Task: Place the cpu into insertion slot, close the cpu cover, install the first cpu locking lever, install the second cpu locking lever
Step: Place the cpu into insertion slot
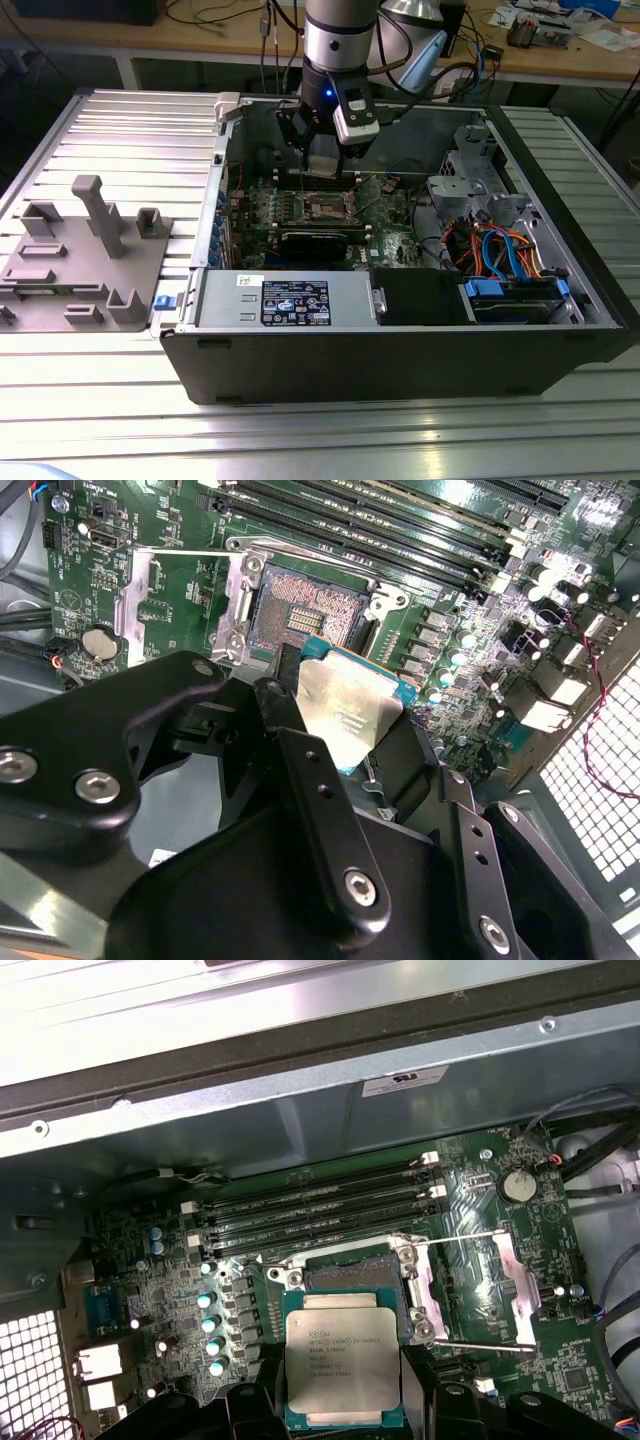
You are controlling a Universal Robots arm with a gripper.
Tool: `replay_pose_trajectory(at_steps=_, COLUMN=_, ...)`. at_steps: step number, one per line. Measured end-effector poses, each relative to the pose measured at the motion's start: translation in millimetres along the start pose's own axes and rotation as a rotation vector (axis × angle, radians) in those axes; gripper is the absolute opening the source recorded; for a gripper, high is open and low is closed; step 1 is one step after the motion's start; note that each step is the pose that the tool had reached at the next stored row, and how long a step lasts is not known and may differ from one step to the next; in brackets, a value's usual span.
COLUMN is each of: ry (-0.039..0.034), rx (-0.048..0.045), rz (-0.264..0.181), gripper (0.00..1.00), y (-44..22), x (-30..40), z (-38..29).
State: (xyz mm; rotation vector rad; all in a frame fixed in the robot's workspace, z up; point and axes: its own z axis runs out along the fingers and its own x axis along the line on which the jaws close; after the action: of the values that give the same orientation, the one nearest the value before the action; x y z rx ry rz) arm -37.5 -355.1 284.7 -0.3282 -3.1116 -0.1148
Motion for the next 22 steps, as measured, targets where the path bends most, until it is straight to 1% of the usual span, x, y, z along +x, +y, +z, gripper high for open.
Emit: replay_pose_trajectory(at_steps=22, ry=-0.0017, rx=0.0016, rz=0.017, gripper=0.55, y=0.0, x=0.0, z=0.7)
